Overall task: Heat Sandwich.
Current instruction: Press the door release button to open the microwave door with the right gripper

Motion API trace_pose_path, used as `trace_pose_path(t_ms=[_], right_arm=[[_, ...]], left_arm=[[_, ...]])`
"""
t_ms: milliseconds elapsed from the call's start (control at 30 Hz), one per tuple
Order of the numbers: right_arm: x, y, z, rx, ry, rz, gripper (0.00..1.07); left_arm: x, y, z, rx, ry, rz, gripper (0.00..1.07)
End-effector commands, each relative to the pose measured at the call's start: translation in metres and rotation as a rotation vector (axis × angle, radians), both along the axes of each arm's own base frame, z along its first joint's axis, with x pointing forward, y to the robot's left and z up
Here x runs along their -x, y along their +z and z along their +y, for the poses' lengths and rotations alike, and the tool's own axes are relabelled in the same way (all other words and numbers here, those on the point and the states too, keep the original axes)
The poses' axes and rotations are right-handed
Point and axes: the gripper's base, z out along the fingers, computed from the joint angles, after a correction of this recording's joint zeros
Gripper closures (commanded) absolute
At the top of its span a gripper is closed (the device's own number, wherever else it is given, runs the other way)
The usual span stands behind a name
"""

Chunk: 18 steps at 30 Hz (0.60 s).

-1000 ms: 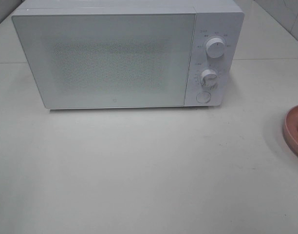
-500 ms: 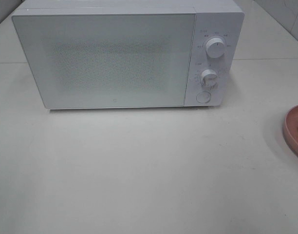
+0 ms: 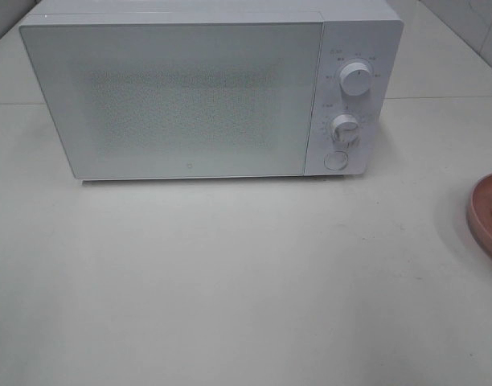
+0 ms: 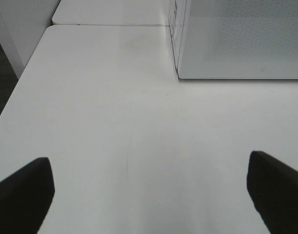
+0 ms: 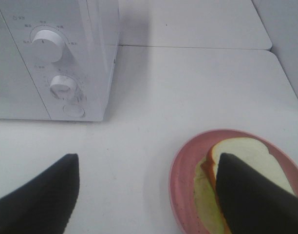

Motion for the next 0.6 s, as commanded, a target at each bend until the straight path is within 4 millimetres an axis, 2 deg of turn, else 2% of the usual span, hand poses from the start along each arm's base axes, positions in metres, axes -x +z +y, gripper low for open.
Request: trace_pose_path(t_ms=[33,600], right_arm=[[-0.014,0.001,0.002,0.001,0.013,-0.039,0.31],[-0.071,-0.021,0.008,-0.012,0.044,-0.106,0.31]], left_arm=[[0.004,0.0,-0.001,0.004,-0.004,-0.034,0.05],[0.004,0.0,-0.001,0.004,-0.004,-0.034,0.05]])
